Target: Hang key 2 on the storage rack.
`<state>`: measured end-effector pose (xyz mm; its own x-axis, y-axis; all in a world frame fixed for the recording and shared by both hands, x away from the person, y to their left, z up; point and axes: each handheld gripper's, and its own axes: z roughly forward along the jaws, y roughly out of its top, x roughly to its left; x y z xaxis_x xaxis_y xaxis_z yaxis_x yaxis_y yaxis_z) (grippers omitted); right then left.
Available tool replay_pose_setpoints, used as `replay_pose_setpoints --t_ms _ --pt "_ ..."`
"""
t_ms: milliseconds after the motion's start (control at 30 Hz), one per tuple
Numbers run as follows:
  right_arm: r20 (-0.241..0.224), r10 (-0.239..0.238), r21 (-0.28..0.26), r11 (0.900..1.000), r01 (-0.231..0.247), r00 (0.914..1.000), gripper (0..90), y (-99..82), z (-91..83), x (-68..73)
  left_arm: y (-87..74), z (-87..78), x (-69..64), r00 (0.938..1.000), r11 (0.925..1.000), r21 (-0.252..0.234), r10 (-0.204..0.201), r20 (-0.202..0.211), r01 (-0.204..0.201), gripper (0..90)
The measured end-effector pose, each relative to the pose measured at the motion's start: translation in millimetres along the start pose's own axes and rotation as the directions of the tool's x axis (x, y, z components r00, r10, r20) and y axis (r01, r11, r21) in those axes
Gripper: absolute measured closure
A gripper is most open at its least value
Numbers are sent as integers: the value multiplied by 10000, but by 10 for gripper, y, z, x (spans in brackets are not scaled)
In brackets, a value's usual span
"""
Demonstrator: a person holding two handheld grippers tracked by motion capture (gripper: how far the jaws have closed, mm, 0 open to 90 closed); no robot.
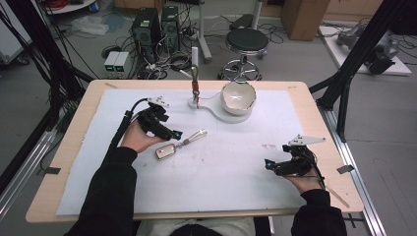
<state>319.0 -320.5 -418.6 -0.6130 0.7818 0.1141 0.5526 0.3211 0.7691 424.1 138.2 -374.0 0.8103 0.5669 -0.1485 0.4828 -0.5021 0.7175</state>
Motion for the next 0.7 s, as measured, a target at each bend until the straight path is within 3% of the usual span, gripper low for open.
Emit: replay_pose_setpoints --t_ms 300,700 --pt "-117 -181 190 9997 184 9998 6 16 61 45 179 370 -106 9982 9984 441 331 497 -353 21" --pt "42 -106 182 9998 105 9999 6 -13 10 11 309 698 -142 9951 9923 1070 533 836 -621 34"
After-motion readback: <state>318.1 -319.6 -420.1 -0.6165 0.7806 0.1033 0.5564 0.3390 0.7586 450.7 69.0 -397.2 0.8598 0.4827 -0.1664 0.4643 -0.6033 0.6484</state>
